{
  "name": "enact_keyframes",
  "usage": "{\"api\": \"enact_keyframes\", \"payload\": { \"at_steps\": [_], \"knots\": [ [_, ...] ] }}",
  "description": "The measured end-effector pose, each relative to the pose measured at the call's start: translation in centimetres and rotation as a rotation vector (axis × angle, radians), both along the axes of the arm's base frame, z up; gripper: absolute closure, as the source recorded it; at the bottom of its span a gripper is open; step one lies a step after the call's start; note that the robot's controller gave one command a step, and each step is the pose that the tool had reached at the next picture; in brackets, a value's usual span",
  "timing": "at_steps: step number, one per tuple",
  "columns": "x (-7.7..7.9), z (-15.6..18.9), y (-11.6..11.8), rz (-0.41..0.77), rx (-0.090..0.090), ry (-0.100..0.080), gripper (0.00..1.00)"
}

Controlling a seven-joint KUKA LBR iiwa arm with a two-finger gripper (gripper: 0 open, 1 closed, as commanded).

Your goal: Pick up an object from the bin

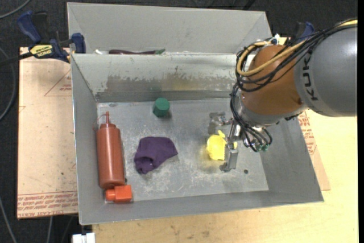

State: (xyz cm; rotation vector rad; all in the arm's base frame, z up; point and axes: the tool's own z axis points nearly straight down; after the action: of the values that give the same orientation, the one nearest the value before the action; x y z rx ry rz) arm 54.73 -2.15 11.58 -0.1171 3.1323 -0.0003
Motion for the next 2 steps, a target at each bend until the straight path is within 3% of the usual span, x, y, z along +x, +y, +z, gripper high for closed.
{"api": "enact_keyframes", "payload": {
  "at_steps": [1,2],
  "knots": [
    [-0.6,-2.9,0.0,0.028,0.0,0.011,0.0],
    [0.9,-3.5,-3.5,0.09,0.002,-0.001,0.0]
  ]
}}
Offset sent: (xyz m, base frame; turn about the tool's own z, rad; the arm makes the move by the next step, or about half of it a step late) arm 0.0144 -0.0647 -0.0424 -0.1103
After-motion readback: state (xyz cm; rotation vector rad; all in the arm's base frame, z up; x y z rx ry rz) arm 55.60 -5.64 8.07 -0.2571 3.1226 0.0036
